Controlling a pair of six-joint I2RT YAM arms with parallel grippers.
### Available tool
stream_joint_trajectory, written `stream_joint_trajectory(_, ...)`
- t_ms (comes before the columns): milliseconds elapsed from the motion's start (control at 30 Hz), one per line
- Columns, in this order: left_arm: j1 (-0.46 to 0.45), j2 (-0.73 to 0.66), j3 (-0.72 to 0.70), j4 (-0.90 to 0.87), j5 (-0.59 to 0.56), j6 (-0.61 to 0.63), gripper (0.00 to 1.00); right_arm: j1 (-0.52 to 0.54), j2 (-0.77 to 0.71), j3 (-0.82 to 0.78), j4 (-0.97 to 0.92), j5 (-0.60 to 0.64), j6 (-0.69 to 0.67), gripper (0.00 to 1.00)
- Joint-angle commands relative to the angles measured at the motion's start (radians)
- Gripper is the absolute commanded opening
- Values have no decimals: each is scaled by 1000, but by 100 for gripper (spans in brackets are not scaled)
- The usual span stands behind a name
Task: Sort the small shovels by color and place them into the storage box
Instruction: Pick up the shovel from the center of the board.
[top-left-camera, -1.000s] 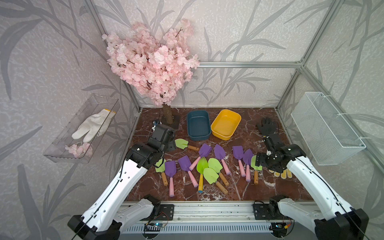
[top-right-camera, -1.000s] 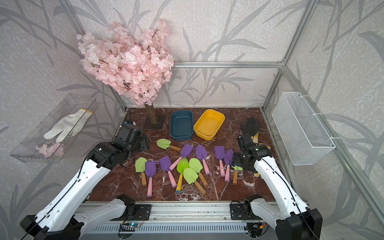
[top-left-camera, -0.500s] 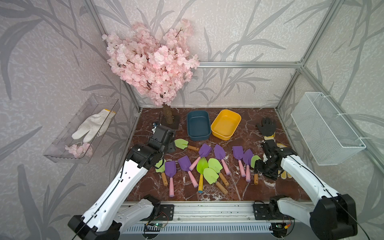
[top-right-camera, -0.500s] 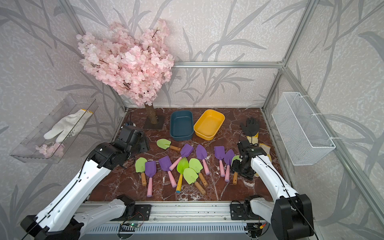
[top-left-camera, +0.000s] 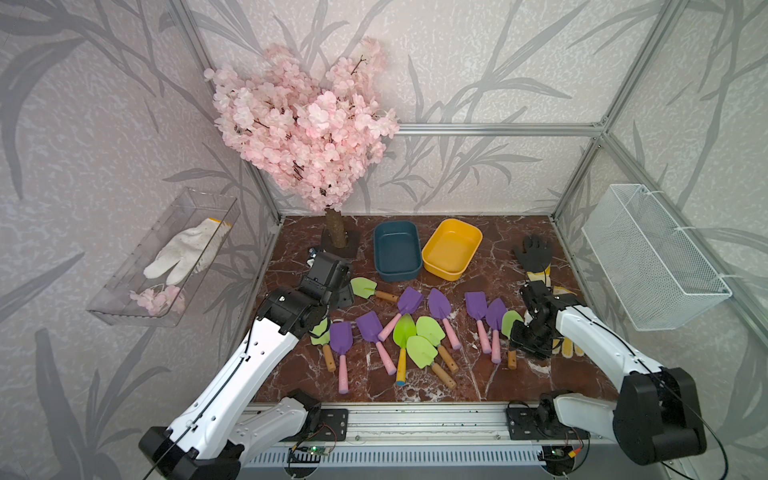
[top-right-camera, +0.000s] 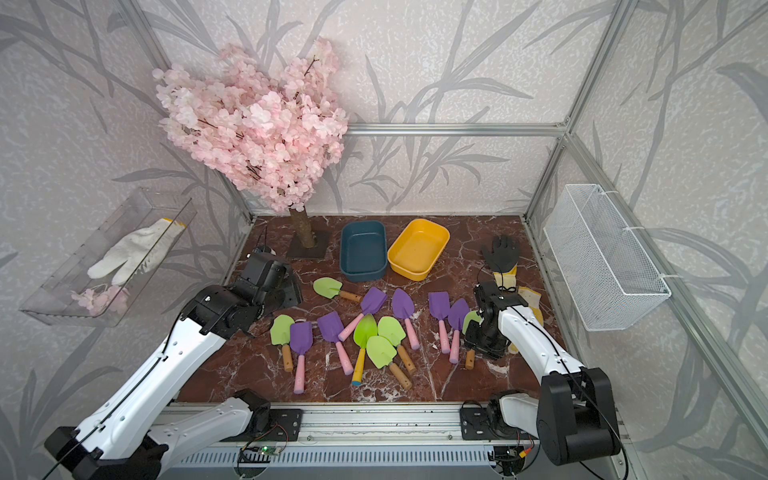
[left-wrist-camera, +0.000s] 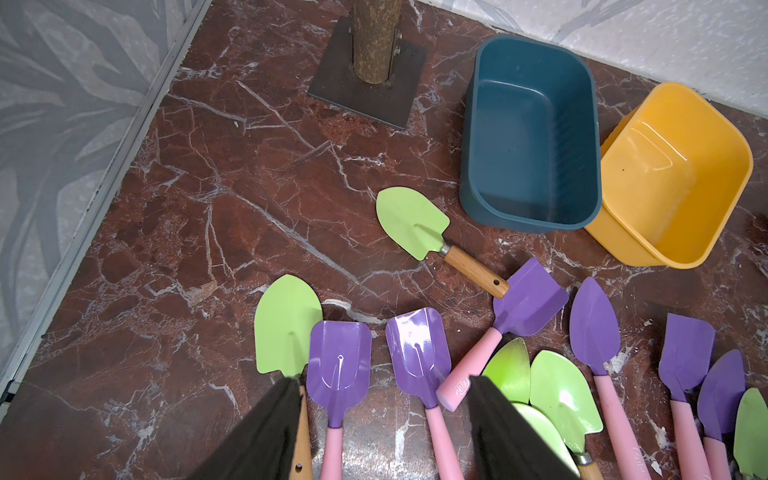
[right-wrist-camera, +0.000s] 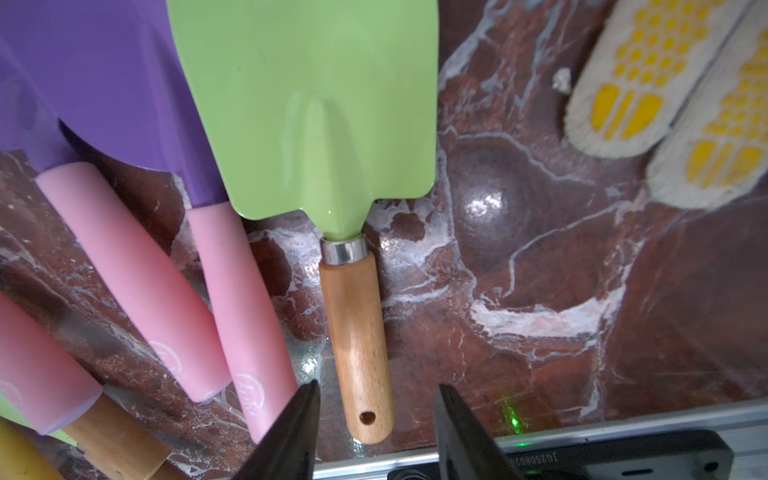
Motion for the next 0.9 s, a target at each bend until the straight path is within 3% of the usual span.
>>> stream_joint_trajectory(0,-5,14,5,8,-1,9,68,-4,15,-10,8,11,6,49)
stream_joint_trajectory(867,-4,21,-10,14,0,10,71,-27,119,-41,104,-31,-30,49)
